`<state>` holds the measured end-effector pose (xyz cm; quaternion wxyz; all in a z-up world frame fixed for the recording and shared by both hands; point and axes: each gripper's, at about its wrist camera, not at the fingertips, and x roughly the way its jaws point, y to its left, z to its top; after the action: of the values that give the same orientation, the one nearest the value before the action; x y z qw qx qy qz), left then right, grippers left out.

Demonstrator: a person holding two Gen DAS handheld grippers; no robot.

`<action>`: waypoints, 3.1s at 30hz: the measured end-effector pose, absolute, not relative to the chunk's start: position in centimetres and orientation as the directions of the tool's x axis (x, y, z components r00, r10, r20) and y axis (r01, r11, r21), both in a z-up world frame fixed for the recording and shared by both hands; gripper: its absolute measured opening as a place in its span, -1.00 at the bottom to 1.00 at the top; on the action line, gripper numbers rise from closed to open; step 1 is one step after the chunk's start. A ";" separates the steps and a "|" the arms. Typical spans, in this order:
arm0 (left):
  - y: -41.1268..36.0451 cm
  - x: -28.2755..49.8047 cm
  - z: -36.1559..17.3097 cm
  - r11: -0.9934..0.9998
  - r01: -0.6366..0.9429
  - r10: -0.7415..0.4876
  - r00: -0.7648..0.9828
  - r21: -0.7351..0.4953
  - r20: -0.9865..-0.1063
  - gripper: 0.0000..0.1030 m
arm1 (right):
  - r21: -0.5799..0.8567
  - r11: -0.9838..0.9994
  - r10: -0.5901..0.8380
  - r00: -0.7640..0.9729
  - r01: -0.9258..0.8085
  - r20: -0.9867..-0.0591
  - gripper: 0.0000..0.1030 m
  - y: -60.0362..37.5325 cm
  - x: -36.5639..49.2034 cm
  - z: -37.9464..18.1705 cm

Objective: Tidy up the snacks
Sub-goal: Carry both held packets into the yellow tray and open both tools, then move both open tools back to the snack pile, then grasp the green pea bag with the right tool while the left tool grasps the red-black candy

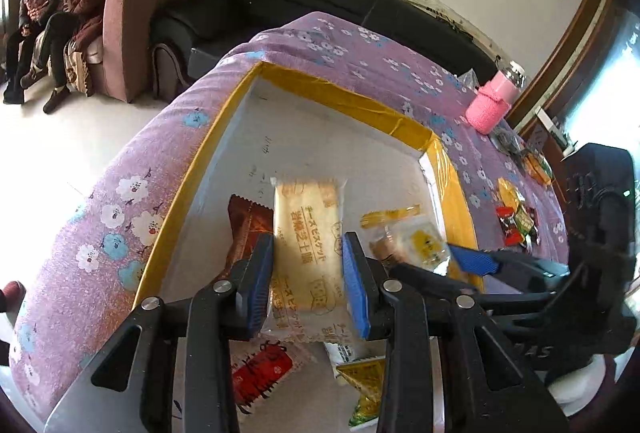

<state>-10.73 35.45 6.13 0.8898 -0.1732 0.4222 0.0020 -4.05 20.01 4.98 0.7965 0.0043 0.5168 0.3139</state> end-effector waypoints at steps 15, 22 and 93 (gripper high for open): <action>32.6 -16.5 11.0 0.944 -0.197 -0.033 0.739 -0.263 -0.673 0.45 | 0.372 0.792 0.571 0.372 -0.484 -0.731 0.37 17.0 -5.8 7.6; 26.1 -18.6 13.3 0.972 -0.119 -0.036 0.781 -0.205 -0.624 0.66 | 0.396 0.805 0.582 0.453 -0.443 -0.675 0.38 11.3 -9.6 8.8; 15.1 -14.9 8.9 0.990 0.086 -0.143 0.665 -0.114 -0.734 0.65 | 0.210 0.969 0.249 0.515 -0.134 -0.820 -0.35 -5.0 -0.9 2.9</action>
<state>-14.88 15.13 8.86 0.9116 -0.0348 0.4047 -0.0629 -0.86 -4.95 2.89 0.8683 0.0598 0.4799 0.1102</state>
